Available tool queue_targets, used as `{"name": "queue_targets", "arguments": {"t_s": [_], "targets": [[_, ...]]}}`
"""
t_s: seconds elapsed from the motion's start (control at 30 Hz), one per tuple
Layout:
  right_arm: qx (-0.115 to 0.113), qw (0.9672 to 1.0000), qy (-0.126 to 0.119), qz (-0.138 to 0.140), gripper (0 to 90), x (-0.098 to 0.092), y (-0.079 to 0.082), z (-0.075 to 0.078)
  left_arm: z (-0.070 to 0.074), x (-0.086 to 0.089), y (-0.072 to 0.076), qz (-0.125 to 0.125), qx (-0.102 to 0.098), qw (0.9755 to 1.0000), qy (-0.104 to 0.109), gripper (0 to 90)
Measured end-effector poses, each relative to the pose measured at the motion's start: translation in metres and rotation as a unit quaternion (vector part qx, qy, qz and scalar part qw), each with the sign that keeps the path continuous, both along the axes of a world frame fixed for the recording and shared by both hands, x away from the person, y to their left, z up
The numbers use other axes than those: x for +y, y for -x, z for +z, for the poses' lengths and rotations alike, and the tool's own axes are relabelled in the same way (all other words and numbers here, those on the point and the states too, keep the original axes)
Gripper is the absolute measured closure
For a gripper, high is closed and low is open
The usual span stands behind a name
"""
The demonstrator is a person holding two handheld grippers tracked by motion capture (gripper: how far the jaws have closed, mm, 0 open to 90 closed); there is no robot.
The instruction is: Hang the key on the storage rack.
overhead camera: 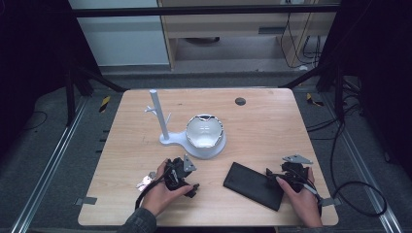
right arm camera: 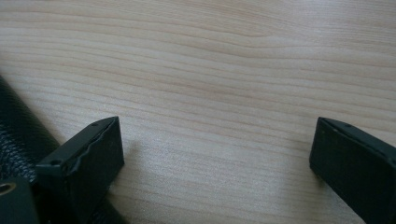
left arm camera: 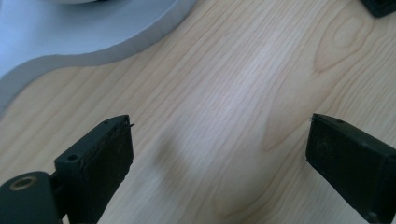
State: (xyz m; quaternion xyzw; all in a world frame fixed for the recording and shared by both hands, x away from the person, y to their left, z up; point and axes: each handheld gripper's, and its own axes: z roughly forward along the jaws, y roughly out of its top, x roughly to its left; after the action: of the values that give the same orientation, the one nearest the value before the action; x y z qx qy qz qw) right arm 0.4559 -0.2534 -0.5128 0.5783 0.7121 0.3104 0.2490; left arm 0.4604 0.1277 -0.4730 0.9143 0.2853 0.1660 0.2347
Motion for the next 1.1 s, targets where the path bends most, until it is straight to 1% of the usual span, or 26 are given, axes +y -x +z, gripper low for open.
{"name": "queue_targets", "arguments": {"t_s": [0.07, 0.13, 0.17, 0.2, 0.27, 0.3, 0.33, 0.4, 0.43, 0.47, 0.53, 0.6, 0.63, 0.67, 0.7, 0.73, 0.77, 0.8, 0.83, 0.87, 0.9, 0.93, 0.97, 1.03, 1.1], "targets": [[0.0, 1.0, 0.001, 0.0, 3.1, 0.0, 0.0, 0.0, 0.007, 0.007, -0.002, 0.004, 0.007, 0.9999, -0.015, 7.2], [0.0, 1.0, 0.0, -0.001, 3.1, 0.0, 0.0, 0.0, 0.01, 0.01, -0.003, 0.008, 0.009, 0.9998, -0.017, 7.8], [0.0, 1.0, 0.0, -0.001, 3.1, 0.0, 0.0, 0.0, 0.013, 0.014, -0.003, 0.012, 0.013, 0.9995, -0.027, 7.8], [0.0, 1.0, 0.0, -0.001, 3.1, 0.0, 0.0, 0.0, 0.017, 0.02, -0.003, 0.023, 0.015, 0.9989, -0.038, 8.0], [0.0, 1.0, 0.001, 0.0, 3.1, 0.0, 0.0, 0.0, 0.02, 0.028, -0.003, 0.033, 0.021, 0.9983, -0.043, 8.0], [0.0, 1.0, 0.001, 0.0, 3.1, 0.0, 0.0, 0.0, 0.02, 0.028, -0.003, 0.033, 0.021, 0.9983, -0.043, 8.1], [0.0, 1.0, 0.001, 0.0, 3.1, 0.0, 0.0, 0.0, 0.023, 0.036, -0.004, 0.044, 0.028, 0.9975, -0.046, 8.1], [0.0, 1.0, 0.001, 0.0, 3.1, 0.0, 0.0, 0.0, 0.026, 0.045, -0.004, 0.057, 0.029, 0.9964, -0.056, 8.6], [0.0, 1.0, 0.001, 0.0, 3.1, 0.0, 0.0, 0.0, 0.026, 0.045, -0.004, 0.057, 0.029, 0.9964, -0.056, 9.6], [0.0, 1.0, 0.001, 0.0, 3.1, 0.0, 0.0, 0.0, 0.028, 0.053, -0.003, 0.063, 0.027, 0.9953, -0.069, 9.6], [0.0, 1.0, 0.001, 0.0, 3.1, 0.0, 0.0, 0.0, 0.03, 0.063, -0.002, 0.07, 0.031, 0.9942, -0.075, 10.0], [0.0, 1.0, 0.001, 0.0, 3.1, 0.0, 0.0, 0.0, 0.031, 0.078, 0.0, 0.084, 0.042, 0.9917, -0.088, 12.3], [0.0, 1.0, 0.001, 0.0, 3.1, 0.0, 0.0, 0.0, 0.031, 0.084, 0.001, 0.09, 0.047, 0.9909, -0.088, 12.9], [0.0, 1.0, 0.001, 0.0, 3.1, 0.0, 0.0, 0.0, 0.031, 0.084, 0.001, 0.09, 0.047, 0.9909, -0.088, 13.7], [0.0, 1.0, 0.001, 0.0, 3.1, 0.0, 0.0, 0.0, 0.03, 0.092, 0.002, 0.096, 0.065, 0.99, -0.08, 15.9], [0.0, 1.0, 0.001, 0.0, 3.1, 0.0, 0.0, 0.0, 0.03, 0.092, 0.002, 0.096, 0.065, 0.99, -0.08, 17.3], [0.0, 1.0, 0.001, 0.0, 3.1, 0.0, 0.0, 0.0, 0.028, 0.096, 0.003, 0.095, 0.076, 0.9901, -0.07, 17.3], [0.0, 1.0, 0.001, 0.0, 3.1, 0.0, 0.0, 0.0, 0.027, 0.098, 0.003, 0.092, 0.078, 0.9901, -0.072, 20.0], [0.0, 1.0, 0.001, 0.0, 3.2, 0.0, 0.0, 0.0, 0.024, 0.1, 0.003, 0.089, 0.086, 0.9889, -0.082, 24.2], [0.0, 1.0, 0.001, 0.0, 3.2, 0.0, 0.0, 0.0, 0.022, 0.101, 0.003, 0.087, 0.089, 0.9885, -0.086, 25.1], [0.0, 1.0, 0.001, 0.0, 3.2, 0.0, 0.0, 0.0, 0.02, 0.101, 0.002, 0.085, 0.092, 0.9885, -0.085, 26.3], [0.0, 1.0, 0.002, 0.0, 3.2, 0.0, 0.0, 0.0, 0.02, 0.101, 0.002, 0.085, 0.092, 0.9885, -0.085, 29.6], [0.0, 1.0, 0.002, 0.0, 3.2, 0.0, 0.0, 0.0, 0.019, 0.102, 0.002, 0.084, 0.096, 0.9882, -0.085, 29.6], [0.0, 1.0, 0.001, 0.0, 3.2, 0.0, 0.0, 0.0, 0.017, 0.104, 0.002, 0.088, 0.096, 0.9877, -0.087, 32.8], [0.0, 1.0, 0.001, 0.0, 3.2, 0.0, 0.0, 0.0, 0.016, 0.107, 0.001, 0.09, 0.1, 0.9871, -0.086, 37.6]]}}
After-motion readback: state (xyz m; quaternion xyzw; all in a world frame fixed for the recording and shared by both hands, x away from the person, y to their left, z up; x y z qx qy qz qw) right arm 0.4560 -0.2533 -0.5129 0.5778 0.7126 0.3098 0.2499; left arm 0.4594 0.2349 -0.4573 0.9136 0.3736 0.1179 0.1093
